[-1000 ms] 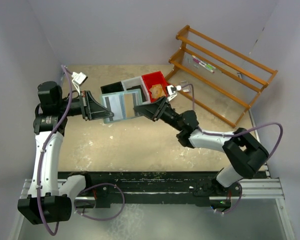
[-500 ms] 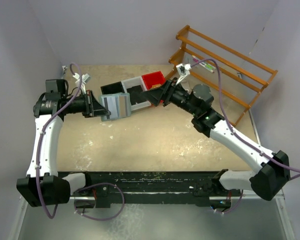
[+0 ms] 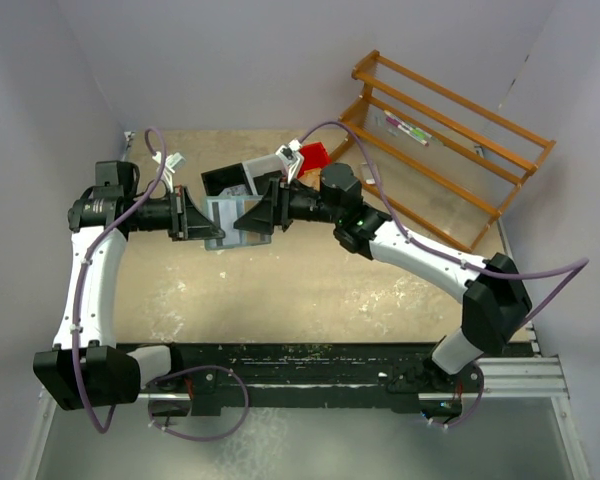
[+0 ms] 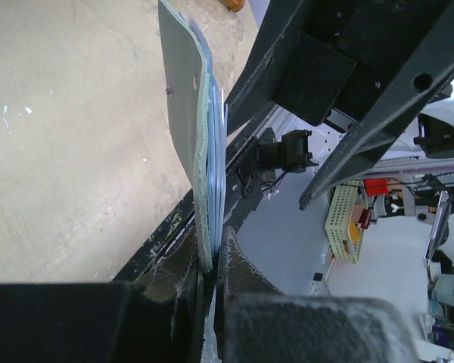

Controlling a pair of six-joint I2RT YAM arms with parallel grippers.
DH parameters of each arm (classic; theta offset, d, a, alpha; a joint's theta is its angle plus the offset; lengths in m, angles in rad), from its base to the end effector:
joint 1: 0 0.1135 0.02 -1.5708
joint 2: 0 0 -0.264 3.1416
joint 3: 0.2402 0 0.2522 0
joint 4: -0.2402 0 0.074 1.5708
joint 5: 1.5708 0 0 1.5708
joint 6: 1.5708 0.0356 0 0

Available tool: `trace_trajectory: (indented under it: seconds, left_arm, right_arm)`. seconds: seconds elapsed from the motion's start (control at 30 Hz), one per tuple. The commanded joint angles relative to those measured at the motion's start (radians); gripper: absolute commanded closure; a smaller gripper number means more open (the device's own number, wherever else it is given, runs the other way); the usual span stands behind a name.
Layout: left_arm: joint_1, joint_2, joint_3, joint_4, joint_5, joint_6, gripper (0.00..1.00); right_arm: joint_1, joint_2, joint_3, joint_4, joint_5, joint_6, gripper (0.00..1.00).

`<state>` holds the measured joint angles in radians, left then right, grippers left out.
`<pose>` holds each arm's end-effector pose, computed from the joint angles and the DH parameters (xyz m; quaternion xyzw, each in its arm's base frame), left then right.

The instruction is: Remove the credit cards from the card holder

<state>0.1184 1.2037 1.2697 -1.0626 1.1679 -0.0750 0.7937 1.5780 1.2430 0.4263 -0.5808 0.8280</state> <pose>0.2159 -0.0073 0.3621 0.0781 0.8115 -0.5235 0.2477 0.2499 0.2820 0.3631 -0.2004 0.6494 0.6460 0.3476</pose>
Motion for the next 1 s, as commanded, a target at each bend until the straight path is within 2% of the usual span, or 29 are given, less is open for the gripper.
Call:
trace_trajectory:
  seconds: [0.0,0.3,0.53,0.73,0.97]
  left_arm:
    - [0.007,-0.01,0.022,-0.008,0.118,0.041,0.99]
    - [0.007,-0.016,0.036,-0.024,0.201,0.05,0.99]
    - [0.007,-0.015,0.032,-0.032,0.178,0.063,0.99]
    - [0.007,-0.021,0.025,-0.034,0.186,0.065,0.93]
    - [0.007,-0.023,0.013,-0.045,0.245,0.076,0.78]
  right_arm:
    - [0.007,-0.017,0.055,0.038,-0.05,0.023,0.4]
    - [0.007,0.002,0.051,0.048,-0.075,0.045,0.5]
    - [0.01,0.047,0.044,0.203,-0.166,0.15,0.67]
    - [0.01,0.097,0.028,0.326,-0.201,0.243,0.75]
    - [0.02,0.156,0.007,0.55,-0.242,0.391,0.82]
